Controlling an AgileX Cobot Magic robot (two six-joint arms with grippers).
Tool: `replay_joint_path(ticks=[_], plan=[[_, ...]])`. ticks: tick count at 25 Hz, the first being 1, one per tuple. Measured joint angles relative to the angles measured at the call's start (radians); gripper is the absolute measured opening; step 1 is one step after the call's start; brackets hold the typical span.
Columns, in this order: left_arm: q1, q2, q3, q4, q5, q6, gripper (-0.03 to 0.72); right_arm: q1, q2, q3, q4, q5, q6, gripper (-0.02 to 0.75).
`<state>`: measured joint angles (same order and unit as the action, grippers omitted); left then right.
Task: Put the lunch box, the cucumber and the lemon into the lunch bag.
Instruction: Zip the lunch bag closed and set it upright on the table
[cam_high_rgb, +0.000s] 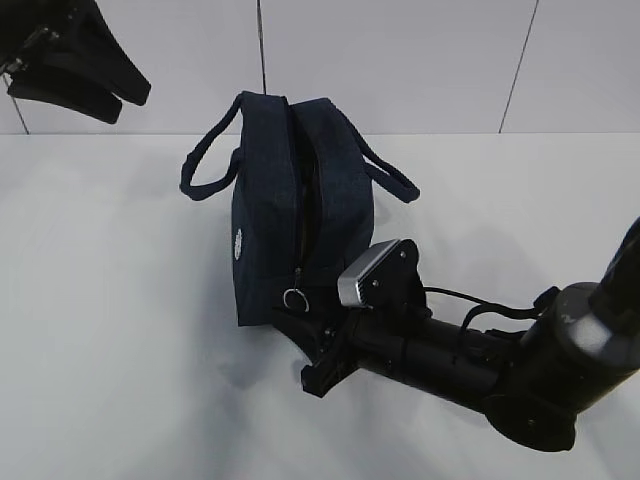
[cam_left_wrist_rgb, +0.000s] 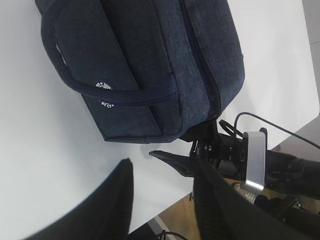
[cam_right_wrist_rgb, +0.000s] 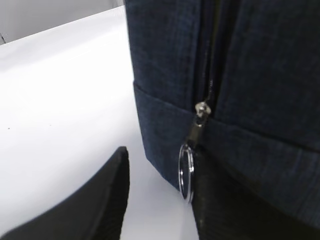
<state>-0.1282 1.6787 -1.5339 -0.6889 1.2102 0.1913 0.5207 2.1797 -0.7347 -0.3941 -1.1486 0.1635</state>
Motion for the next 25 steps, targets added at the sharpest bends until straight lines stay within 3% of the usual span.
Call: replay_joint_path(ticks=[25], plan=[[0.000, 0.000, 0.000, -0.007, 0.000, 0.000, 0.290, 0.000, 0.012, -0.022, 0.017, 0.000, 0.002, 0.310]])
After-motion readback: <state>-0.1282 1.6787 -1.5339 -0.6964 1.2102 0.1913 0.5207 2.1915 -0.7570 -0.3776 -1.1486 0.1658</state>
